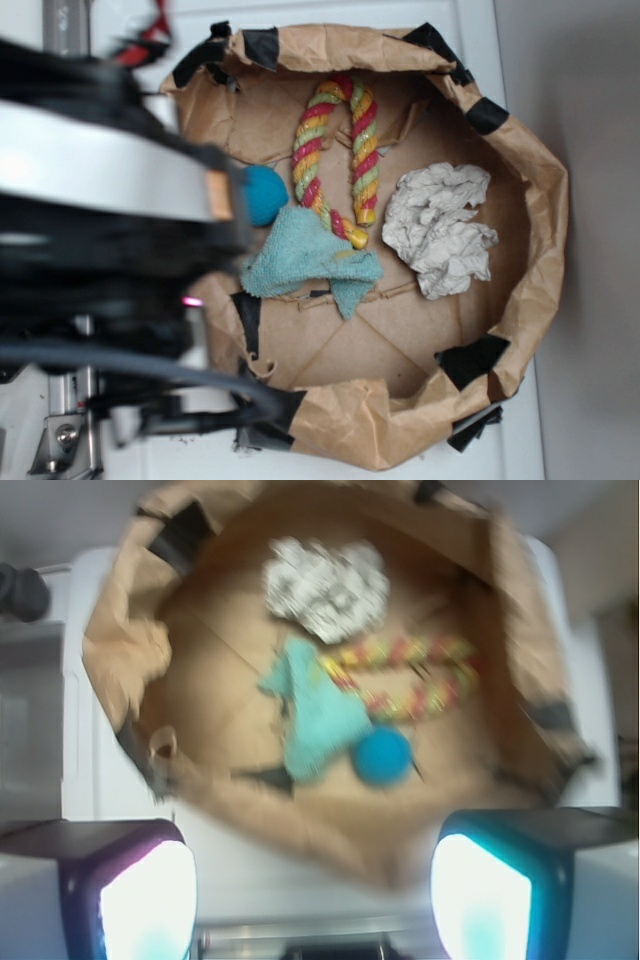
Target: Grab the blue cloth.
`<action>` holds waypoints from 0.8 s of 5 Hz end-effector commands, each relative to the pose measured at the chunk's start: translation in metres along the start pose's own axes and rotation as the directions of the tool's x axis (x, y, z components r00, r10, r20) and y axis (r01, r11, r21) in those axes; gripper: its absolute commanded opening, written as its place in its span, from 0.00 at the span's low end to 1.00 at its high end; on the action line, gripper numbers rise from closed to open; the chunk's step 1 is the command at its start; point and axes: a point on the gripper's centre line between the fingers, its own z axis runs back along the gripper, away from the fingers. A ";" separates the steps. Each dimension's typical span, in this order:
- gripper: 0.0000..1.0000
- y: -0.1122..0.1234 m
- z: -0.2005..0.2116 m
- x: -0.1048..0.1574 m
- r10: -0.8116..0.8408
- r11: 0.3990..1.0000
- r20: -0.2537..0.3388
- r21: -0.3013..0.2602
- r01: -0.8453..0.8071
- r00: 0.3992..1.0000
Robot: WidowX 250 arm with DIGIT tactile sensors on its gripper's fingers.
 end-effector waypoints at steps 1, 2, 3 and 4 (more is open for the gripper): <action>1.00 0.015 -0.078 0.032 -0.099 0.995 -0.032 -0.028 0.099 0.995; 1.00 0.010 -0.114 0.029 -0.148 0.988 -0.069 -0.045 0.146 0.987; 1.00 -0.010 -0.159 0.025 -0.238 0.968 -0.081 -0.097 0.230 0.968; 1.00 -0.039 -0.175 0.038 -0.334 0.922 -0.029 -0.218 0.320 0.942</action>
